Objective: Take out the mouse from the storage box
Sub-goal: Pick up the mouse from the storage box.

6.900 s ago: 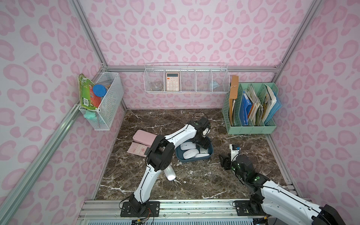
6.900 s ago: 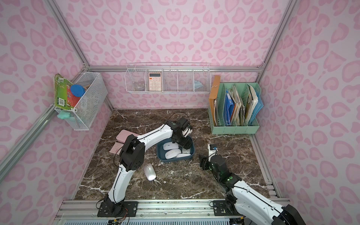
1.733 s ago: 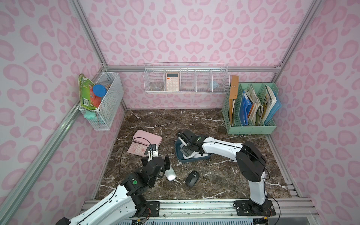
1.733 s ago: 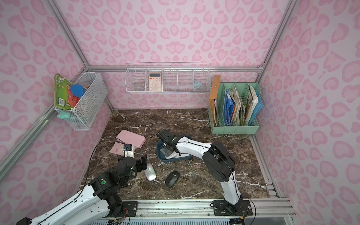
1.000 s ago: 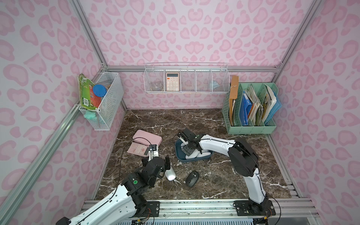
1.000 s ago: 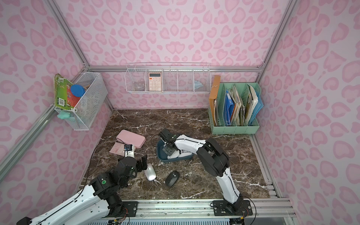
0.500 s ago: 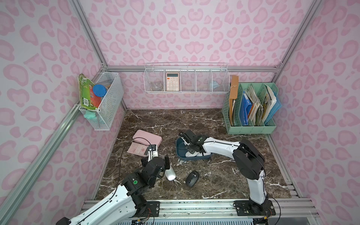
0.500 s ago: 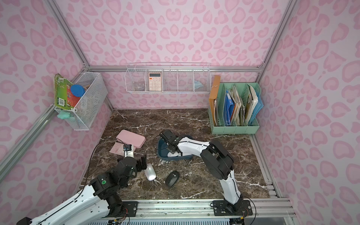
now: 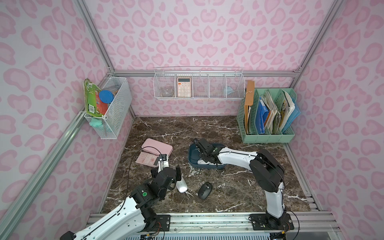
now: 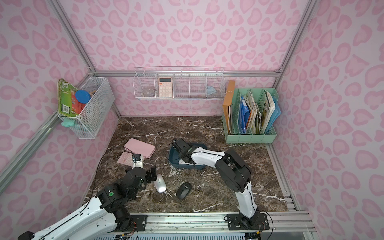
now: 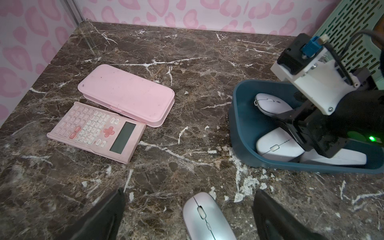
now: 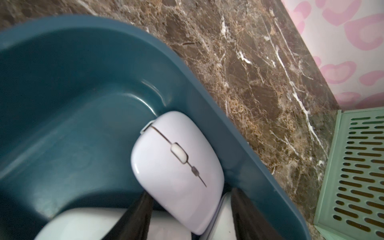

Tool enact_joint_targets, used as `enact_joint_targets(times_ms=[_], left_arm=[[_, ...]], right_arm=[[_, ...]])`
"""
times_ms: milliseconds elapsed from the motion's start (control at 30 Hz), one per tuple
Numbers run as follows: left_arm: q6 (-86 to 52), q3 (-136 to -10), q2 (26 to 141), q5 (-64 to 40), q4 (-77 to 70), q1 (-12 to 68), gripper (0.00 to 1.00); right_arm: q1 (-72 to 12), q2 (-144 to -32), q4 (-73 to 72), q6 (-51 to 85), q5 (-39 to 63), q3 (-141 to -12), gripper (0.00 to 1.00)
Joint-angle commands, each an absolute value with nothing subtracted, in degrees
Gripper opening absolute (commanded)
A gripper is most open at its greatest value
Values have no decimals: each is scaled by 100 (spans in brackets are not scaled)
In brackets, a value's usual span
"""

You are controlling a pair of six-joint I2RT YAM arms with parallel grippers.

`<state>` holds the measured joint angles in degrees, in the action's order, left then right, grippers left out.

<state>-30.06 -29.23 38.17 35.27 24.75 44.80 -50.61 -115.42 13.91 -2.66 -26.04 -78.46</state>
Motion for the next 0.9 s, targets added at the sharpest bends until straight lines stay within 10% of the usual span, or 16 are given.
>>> enact_joint_targets(times_ms=[0, 500, 867], left_arm=[[-2997, -2953, 3821, 3553, 2452, 4474, 99], [-2954, -2962, 3858, 3542, 2414, 4474, 99], [-2953, -2977, 3985, 3543, 2386, 4474, 99]], right_arm=[[-5066, -11504, 1203, -149, -2699, -7851, 60], [-4801, -11305, 1037, -222, -1938, -7436, 59], [-4704, -11704, 1266, -764, -1775, -7752, 82]])
